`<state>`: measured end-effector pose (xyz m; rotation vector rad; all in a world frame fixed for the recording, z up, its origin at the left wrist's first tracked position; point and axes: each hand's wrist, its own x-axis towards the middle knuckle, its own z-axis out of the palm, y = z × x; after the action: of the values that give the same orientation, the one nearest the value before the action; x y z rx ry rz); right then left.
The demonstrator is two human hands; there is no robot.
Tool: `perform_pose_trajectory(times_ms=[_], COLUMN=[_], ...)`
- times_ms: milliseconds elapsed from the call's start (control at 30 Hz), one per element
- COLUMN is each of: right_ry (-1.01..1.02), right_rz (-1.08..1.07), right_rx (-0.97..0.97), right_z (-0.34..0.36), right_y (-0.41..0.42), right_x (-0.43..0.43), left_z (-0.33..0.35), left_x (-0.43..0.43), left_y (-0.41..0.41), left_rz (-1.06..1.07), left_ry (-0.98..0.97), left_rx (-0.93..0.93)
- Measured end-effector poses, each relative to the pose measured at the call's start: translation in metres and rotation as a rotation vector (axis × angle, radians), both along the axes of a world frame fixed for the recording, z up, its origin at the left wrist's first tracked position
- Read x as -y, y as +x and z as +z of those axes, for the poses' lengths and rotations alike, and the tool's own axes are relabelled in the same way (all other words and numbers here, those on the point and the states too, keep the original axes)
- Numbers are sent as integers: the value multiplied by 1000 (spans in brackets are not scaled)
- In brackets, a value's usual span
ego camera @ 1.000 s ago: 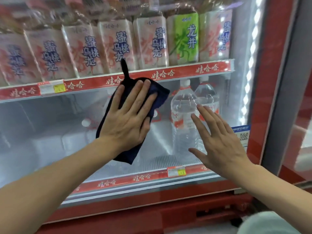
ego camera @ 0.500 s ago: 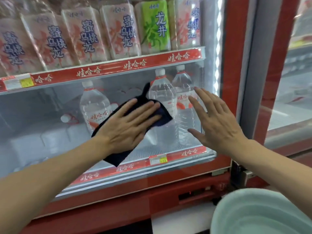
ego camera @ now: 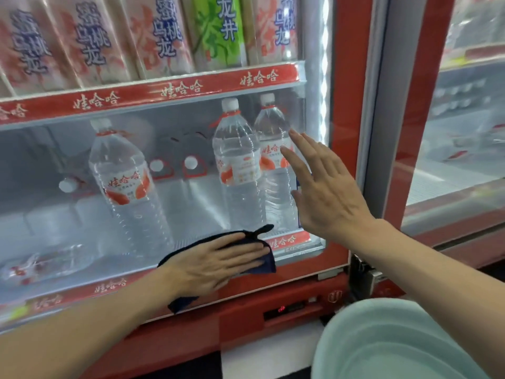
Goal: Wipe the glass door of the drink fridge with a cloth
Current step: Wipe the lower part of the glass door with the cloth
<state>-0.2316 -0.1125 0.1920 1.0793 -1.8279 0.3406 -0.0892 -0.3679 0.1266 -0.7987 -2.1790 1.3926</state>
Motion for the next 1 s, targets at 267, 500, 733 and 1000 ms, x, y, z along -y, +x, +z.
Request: perform_pose_trajectory(times_ms=[267,500,733,1000], right_ry=[-170,-159,-145,-152], right_rz=[-10,-11,20,17], right_rx=[110,117,119,173], right_z=[-14,-19,-20,-17], right_y=[-8,-15,-17,0], right_x=[-7,-9,-9,-38], left_z=[80,22,-46,-52], left_x=[-33,-53,-60,-65], left_y=[-32,-49,-52,-48], left_rz=[-22,-19,31,74], left_ry=[385,531,447,504], left_rx=[-429,-512,-445,-430])
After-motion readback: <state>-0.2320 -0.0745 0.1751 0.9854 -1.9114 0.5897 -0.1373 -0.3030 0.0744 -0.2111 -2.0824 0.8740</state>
